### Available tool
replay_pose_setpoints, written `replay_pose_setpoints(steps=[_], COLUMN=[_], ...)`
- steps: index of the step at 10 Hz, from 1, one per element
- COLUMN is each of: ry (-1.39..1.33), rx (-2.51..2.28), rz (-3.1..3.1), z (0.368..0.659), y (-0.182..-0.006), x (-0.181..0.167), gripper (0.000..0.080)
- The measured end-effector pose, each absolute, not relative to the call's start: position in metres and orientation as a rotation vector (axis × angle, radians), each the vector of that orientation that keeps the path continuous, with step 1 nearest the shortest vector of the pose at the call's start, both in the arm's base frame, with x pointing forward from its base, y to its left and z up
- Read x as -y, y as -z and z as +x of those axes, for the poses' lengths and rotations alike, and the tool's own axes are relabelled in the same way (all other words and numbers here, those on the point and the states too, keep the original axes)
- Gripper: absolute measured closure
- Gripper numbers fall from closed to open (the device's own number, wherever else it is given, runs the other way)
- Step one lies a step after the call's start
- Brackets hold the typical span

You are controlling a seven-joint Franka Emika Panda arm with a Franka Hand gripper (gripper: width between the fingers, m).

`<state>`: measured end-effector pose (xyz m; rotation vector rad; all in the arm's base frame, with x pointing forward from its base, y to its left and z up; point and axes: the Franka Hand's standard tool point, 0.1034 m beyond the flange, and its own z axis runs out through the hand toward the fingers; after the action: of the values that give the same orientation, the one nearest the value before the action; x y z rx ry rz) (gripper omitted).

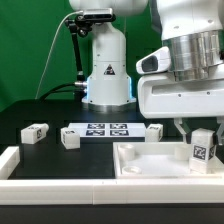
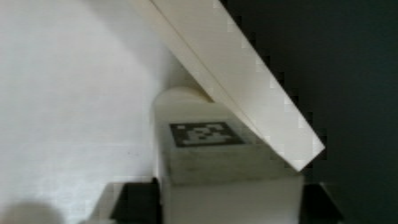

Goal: Assemble one leg

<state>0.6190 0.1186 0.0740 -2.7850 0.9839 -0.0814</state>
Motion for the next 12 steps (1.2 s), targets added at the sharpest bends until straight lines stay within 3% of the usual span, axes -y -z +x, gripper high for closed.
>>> replay_pose_setpoints(steps=[5, 12], ry=[0.069, -0.006], rx=[-1.093, -2.066], rz=[-2.744, -2.053], z=[0.6190, 0.6191], y=[-0.0734, -0.0716], x=[-0.1147, -0.1191], gripper=[0.0495, 0.0496])
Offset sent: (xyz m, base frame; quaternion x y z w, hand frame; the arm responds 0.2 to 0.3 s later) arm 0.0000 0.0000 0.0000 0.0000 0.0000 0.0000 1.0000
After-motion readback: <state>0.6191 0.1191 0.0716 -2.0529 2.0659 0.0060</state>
